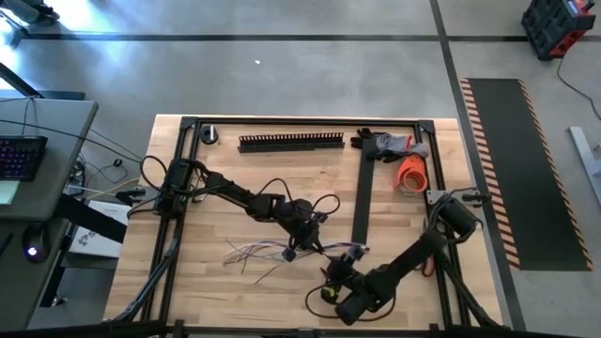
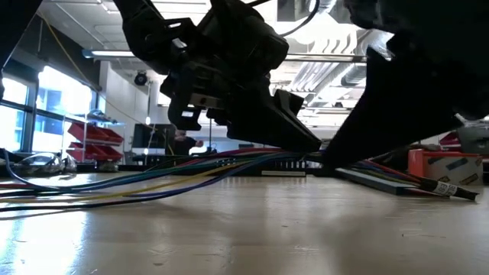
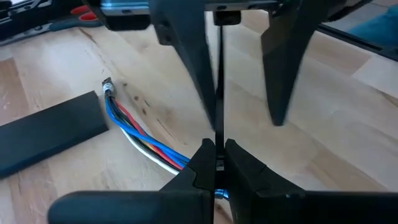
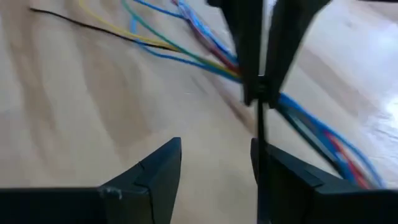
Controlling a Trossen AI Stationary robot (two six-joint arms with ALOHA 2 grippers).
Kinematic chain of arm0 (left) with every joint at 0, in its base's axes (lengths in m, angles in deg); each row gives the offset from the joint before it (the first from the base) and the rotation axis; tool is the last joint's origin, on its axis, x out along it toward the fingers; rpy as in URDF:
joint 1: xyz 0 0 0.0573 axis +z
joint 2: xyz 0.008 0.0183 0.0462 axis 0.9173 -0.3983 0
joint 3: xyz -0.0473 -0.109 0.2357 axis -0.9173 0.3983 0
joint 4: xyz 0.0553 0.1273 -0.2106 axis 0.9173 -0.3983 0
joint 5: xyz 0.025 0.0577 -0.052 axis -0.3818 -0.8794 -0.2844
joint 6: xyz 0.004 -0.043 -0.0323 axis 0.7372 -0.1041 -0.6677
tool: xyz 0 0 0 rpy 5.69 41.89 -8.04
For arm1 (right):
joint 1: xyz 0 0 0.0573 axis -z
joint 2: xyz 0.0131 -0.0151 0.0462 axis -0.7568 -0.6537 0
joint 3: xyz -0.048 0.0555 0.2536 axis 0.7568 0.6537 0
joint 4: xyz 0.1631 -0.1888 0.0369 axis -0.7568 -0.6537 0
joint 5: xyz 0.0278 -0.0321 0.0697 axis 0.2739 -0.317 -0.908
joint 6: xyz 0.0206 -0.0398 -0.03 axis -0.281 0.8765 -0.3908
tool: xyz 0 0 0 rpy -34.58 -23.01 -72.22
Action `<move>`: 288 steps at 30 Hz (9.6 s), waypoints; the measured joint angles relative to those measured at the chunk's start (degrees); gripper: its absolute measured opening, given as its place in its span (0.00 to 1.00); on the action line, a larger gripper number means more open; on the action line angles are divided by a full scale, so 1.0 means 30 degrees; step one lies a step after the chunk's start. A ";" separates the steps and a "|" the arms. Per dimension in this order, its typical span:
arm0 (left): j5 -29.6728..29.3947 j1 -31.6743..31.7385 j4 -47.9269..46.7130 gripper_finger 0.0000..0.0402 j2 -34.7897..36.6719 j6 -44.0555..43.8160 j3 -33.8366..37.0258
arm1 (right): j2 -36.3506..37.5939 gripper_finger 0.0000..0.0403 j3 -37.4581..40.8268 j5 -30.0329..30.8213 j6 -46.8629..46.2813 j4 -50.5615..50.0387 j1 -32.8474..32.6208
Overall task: Ziptie cables
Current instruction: Wrap the cable wires using the black zip tie, then put the cable wires into the black cable duct
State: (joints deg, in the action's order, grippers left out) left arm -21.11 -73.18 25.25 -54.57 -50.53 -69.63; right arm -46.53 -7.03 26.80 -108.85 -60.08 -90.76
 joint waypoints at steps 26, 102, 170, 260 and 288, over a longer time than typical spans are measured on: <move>-0.0080 -0.0073 -0.0202 0.00 0.0000 0.0390 -0.0024 | 0.0000 0.01 -0.0825 -0.0473 -0.2611 -0.2618 0.0999; -0.5582 0.4104 0.4306 0.36 0.5377 -0.8699 0.6717 | 1.4991 0.46 0.9551 -0.4605 -0.3838 -0.8000 -0.3069; -0.6428 1.0180 -0.6788 0.00 0.4657 -0.5365 0.4708 | 0.8903 0.03 1.3261 -0.4698 0.6959 1.0451 -0.0477; -2.0758 -0.9041 -0.9322 0.38 0.8958 -0.7666 0.3417 | 1.2670 0.01 0.4953 -0.0346 1.1498 0.0308 0.0325; -2.8202 -0.9999 -0.3727 0.73 0.3934 -1.1511 0.2288 | 1.2670 0.01 0.4916 -0.0219 1.2602 0.1992 0.0328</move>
State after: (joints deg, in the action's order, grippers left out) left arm -105.71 -103.18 14.07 -42.77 -85.06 -62.77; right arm -8.52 7.72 26.15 -71.04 -54.11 -89.78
